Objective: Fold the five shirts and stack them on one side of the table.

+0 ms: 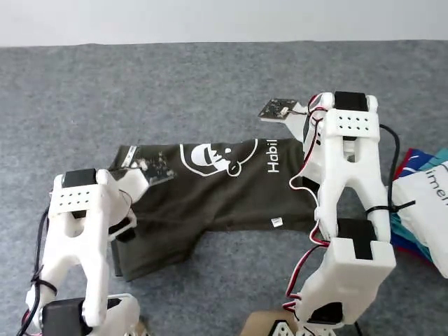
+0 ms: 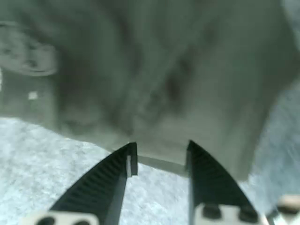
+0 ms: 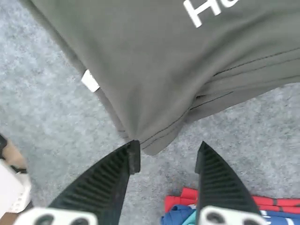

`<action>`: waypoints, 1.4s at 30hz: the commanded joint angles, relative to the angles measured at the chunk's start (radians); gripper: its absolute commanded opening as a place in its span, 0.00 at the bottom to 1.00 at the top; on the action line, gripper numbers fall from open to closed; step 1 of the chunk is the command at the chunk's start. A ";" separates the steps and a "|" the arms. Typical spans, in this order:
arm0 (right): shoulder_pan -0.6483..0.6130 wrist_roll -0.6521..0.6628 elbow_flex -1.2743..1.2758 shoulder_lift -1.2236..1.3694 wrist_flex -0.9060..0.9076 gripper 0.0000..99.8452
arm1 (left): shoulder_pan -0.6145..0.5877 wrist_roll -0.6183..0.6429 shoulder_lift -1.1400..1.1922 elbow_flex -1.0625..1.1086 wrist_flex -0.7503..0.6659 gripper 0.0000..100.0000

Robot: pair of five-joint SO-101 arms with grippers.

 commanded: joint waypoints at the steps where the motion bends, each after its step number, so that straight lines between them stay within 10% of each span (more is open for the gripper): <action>1: -0.031 -0.012 -0.011 -0.056 -0.005 0.14 | -0.005 0.124 -0.028 -0.005 -0.078 0.07; 18: -0.064 -0.267 -0.008 -0.093 0.076 0.01 | 0.084 0.559 -0.017 0.021 -0.233 0.00; 42: 0.061 -0.566 -0.011 -0.094 0.051 0.01 | 0.023 0.582 0.333 -0.027 -0.193 0.00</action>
